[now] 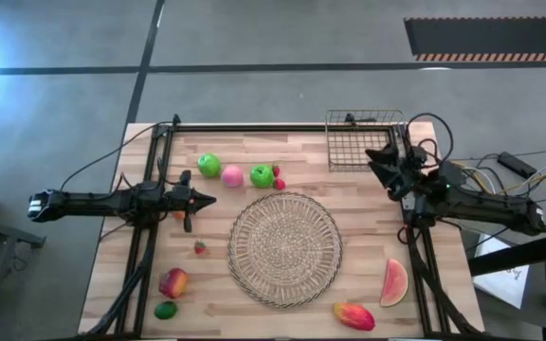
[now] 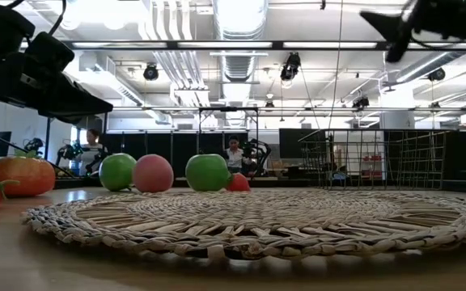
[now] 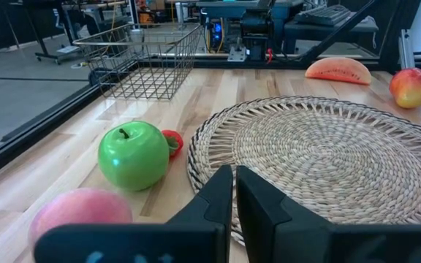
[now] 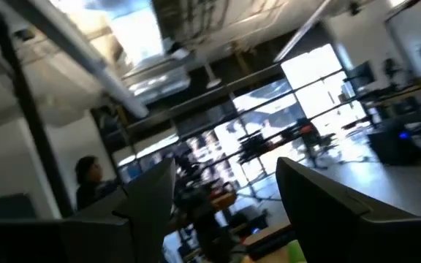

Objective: Build produce basket
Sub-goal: Move the gold wire basket on the brown mat

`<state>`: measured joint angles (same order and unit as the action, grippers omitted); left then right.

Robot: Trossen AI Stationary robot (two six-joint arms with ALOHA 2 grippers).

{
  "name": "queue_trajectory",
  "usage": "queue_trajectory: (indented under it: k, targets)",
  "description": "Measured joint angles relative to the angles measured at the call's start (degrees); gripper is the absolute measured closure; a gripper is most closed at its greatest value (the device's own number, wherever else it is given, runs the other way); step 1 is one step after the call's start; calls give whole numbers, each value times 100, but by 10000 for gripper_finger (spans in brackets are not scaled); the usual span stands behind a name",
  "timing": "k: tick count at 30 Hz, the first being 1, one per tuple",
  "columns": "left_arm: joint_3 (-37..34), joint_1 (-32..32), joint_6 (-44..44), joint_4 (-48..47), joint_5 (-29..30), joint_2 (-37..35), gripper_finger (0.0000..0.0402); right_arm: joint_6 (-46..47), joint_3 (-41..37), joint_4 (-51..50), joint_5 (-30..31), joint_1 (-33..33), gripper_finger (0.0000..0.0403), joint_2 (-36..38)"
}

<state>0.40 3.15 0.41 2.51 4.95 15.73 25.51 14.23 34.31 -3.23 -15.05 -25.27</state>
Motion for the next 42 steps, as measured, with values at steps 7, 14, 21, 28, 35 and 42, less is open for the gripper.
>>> queue_trajectory:
  k: [7, 14, 21, 28, 35, 42]
  targets:
    - [0, 0, -1, -1, -1, 0, 398, -657, 1054, -426, -165, 210, 172, -1310]
    - [0, -1, -1, -1, -2, 0, 398, -1262, 2010, -596, -1136, 326, 172, -2303]
    - [0, 1, 0, -3, -1, -2, 398, -1173, 3893, -5208, -272, 365, 176, -2913]
    - [0, 0, 0, -1, -2, -1, 398, -1307, 5662, -9465, 1526, 389, 182, -4204]
    - [0, -1, -1, -5, -2, 15, 398, -1899, 6163, -10371, 1531, 337, 157, -5264]
    - [0, 1, 1, 0, -2, 4, 398, -2436, 6197, -10398, 2075, 183, 145, -5933]
